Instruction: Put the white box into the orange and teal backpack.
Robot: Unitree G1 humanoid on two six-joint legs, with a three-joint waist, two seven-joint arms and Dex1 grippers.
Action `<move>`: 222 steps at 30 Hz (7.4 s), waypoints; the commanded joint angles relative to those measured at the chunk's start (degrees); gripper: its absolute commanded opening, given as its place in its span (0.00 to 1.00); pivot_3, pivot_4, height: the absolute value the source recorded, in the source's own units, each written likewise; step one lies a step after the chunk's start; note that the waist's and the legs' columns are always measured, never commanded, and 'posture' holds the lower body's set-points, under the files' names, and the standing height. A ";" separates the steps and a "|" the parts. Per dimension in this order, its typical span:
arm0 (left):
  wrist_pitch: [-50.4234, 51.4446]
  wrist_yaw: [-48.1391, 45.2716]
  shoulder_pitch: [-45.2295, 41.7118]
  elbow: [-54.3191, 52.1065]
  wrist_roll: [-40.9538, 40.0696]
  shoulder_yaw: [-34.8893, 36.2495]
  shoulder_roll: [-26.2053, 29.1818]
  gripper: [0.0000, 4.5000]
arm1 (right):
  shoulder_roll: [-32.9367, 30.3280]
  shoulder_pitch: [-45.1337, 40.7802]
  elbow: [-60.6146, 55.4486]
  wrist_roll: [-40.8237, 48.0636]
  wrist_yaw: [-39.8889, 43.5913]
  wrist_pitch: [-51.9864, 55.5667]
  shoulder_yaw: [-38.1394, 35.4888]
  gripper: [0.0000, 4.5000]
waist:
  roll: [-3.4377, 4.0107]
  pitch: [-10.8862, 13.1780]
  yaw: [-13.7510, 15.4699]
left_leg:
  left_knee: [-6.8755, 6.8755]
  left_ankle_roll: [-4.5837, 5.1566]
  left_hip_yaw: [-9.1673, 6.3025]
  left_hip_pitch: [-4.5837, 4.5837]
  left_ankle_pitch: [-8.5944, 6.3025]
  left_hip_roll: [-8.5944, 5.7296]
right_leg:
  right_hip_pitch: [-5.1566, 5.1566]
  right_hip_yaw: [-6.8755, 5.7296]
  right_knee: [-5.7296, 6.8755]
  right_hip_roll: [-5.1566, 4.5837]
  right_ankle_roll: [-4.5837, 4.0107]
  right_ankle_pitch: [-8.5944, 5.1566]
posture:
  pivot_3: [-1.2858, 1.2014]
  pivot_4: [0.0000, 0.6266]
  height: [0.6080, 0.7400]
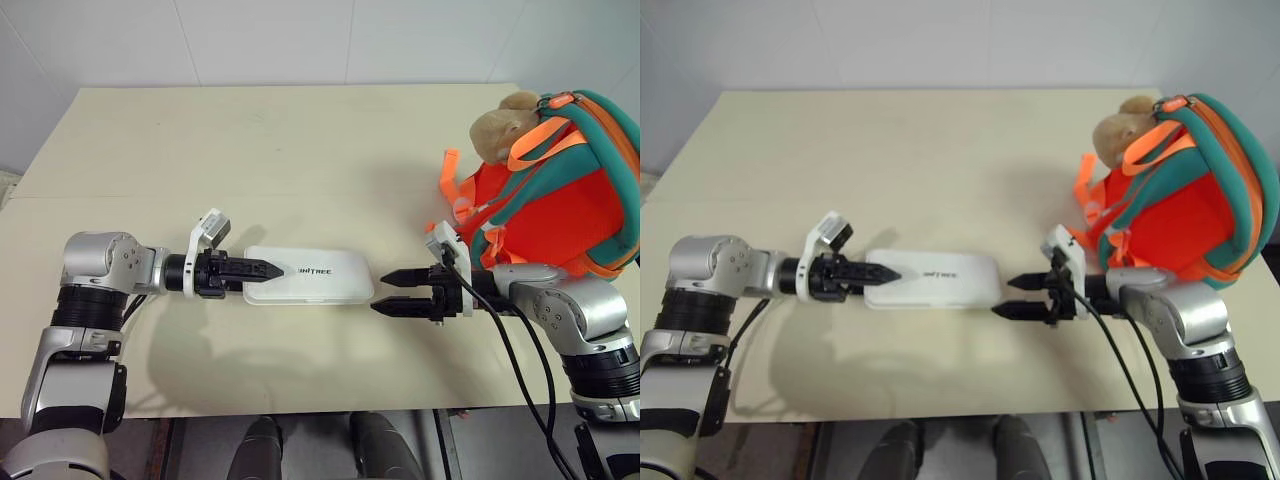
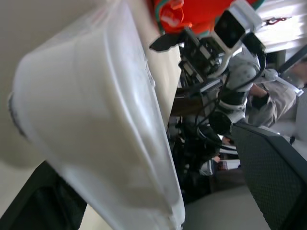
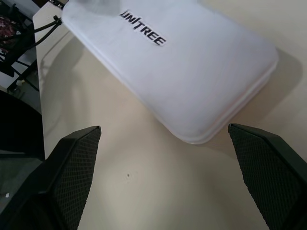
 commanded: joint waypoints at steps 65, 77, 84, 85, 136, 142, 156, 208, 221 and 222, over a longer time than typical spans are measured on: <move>-24.09 10.77 16.25 -8.62 4.77 6.73 -1.97 0.29 | 14.01 -4.03 7.01 -11.72 -54.87 -22.54 -21.69 0.73 | -0.04 -0.04 -0.01 | -0.59 -0.03 0.10 0.32 0.54 -0.02 | 0.07 0.08 -0.10 -0.06 -0.18 0.28 | 0.52 0.24 1.00; -24.25 12.95 18.63 -10.23 1.32 14.80 -1.55 0.29 | 16.58 -8.66 11.78 -7.98 -46.29 -26.73 -22.99 0.00 | -0.04 -0.04 -0.47 | -0.67 -0.01 0.09 0.30 0.62 0.00 | 0.00 0.10 -0.05 -0.06 -0.13 0.36 | 0.52 0.24 1.00; -23.83 9.91 20.99 -13.05 0.00 16.94 5.25 0.29 | 13.03 -11.28 5.99 -3.88 -26.72 -18.50 -10.26 0.00 | -0.02 -0.01 -1.36 | -0.80 -0.02 0.09 0.27 0.62 0.02 | -0.09 0.10 -0.07 -0.04 -0.14 0.34 | 0.52 0.24 1.00; -24.50 10.54 20.73 -12.48 0.11 17.58 5.43 0.29 | 12.60 -11.70 4.95 -2.52 -23.41 -17.30 -8.87 0.00 | -0.01 -0.01 -1.41 | -0.80 -0.02 0.09 0.28 0.61 0.02 | -0.08 0.10 -0.07 -0.04 -0.15 0.34 | 0.52 0.24 1.00; -42.54 -8.86 3.30 -13.08 -2.07 13.06 17.59 0.29 | -3.51 -8.44 3.27 13.88 14.16 4.31 -2.57 0.00 | -0.05 0.04 -0.02 | -0.68 -0.13 0.08 -0.12 0.36 0.07 | -0.23 -0.04 -0.46 -0.01 -0.14 0.17 | 0.52 0.24 1.00; -45.10 -12.44 -3.86 -6.04 1.14 10.17 16.21 0.29 | -5.06 -5.00 0.65 14.70 14.37 4.59 -4.32 0.00 | -0.05 0.04 0.03 | -0.60 -0.13 0.06 -0.14 0.36 0.06 | -0.23 -0.06 -0.39 -0.01 -0.12 0.16 | 0.52 0.24 1.00; -49.92 -20.02 -6.62 -2.91 6.67 5.04 16.34 0.29 | -5.63 -5.08 1.20 13.94 14.91 3.56 -4.12 0.00 | -0.05 0.04 -0.07 | -0.44 -0.13 0.05 -0.12 0.36 0.06 | -0.22 -0.06 -0.13 0.01 -0.08 0.14 | 0.52 0.24 1.00; -93.32 -22.84 -49.96 40.46 25.39 -33.01 -19.96 0.29 | -0.71 -5.46 -0.70 13.08 12.65 1.75 -2.35 0.00 | -0.11 0.08 0.08 | 0.27 0.05 -0.09 -0.67 0.26 -0.04 | -0.26 -0.16 0.04 0.02 0.29 0.07 | 0.52 0.24 1.00; -91.05 -22.84 -45.41 39.55 29.89 -23.95 -20.68 0.56 | -0.34 -4.08 -2.43 14.35 10.20 1.89 -3.49 0.00 | -0.10 0.08 -0.13 | 0.38 0.05 -0.09 -0.65 0.26 -0.07 | -0.26 -0.15 0.18 0.01 0.29 0.06 | 0.52 0.24 1.00; -91.07 -22.84 -45.02 39.23 30.18 -23.44 -19.93 0.64 | -0.36 -4.05 -2.38 14.37 10.04 1.85 -3.54 0.00 | -0.10 0.08 -0.23 | 0.38 0.05 -0.08 -0.64 0.26 -0.06 | -0.26 -0.14 0.21 0.01 0.29 0.06 | 0.52 0.24 1.00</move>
